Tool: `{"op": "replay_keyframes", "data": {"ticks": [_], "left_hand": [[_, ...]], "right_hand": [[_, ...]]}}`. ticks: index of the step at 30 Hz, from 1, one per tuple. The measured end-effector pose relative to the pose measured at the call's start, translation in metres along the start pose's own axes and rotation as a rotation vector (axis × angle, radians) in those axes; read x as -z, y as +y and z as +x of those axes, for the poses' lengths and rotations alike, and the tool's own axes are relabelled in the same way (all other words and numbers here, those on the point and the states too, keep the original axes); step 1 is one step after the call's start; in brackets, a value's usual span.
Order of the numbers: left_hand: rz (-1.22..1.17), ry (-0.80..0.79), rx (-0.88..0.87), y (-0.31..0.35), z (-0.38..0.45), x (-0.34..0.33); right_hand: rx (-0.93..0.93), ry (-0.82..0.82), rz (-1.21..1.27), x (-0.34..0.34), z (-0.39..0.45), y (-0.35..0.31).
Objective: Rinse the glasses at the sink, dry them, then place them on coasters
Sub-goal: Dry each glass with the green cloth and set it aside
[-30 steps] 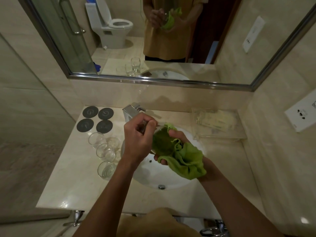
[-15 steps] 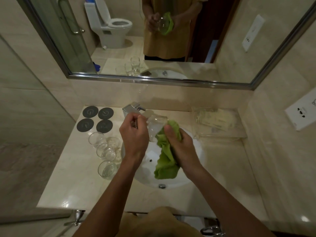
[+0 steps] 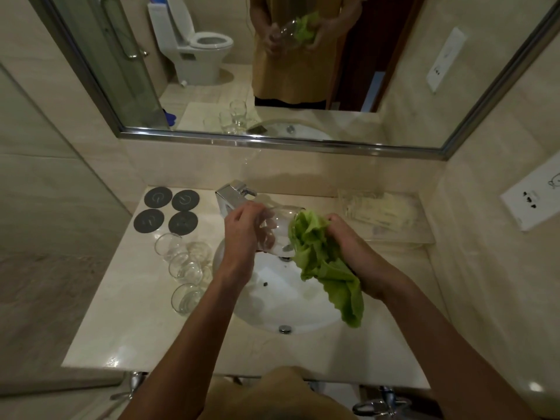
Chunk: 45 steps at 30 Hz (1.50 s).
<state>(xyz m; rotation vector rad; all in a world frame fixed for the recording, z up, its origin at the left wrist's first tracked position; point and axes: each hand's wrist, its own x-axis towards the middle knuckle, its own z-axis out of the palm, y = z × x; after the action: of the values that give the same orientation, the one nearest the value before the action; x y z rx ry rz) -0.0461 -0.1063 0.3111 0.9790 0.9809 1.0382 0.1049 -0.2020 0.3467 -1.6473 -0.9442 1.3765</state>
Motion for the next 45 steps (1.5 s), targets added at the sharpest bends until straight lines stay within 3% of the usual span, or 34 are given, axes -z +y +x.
{"op": "replay_keyframes", "data": {"ticks": [9, 18, 20, 23, 26, 29, 32, 38, 41, 45], "left_hand": [[0.296, -0.181, -0.194, 0.002, 0.000, -0.003], [0.330, -0.117, -0.192, 0.007, 0.003, -0.010], [0.328, -0.071, -0.163, 0.005, 0.004, -0.010], [0.277, 0.008, -0.067, 0.001, 0.005, -0.005], [0.212, 0.076, 0.002, -0.001, 0.008, 0.000], [0.162, 0.121, 0.023, 0.000, 0.009, 0.001], [0.080, 0.116, 0.052, 0.001, 0.009, -0.003], [0.036, 0.020, -0.033, 0.008, 0.010, -0.003], [0.091, -0.061, -0.076, 0.009, 0.006, -0.007], [0.114, -0.016, -0.002, 0.005, 0.005, -0.013]], "right_hand": [[0.032, 0.118, -0.368, 0.004, 0.013, 0.001], [0.584, 0.525, -0.577, -0.018, 0.023, 0.014], [0.542, 0.532, -0.500, -0.018, 0.024, 0.014], [0.492, 0.515, -0.348, -0.008, 0.021, 0.017], [0.680, 0.399, -0.302, 0.002, 0.007, 0.022], [0.815, 0.269, -0.437, 0.005, -0.003, 0.032], [0.691, 0.184, -0.520, 0.006, -0.004, 0.036], [0.753, -0.128, -0.868, 0.014, -0.002, 0.040], [0.904, -0.054, -1.173, 0.019, 0.009, 0.038], [1.132, 0.034, -1.556, 0.035, 0.023, 0.022]]}}
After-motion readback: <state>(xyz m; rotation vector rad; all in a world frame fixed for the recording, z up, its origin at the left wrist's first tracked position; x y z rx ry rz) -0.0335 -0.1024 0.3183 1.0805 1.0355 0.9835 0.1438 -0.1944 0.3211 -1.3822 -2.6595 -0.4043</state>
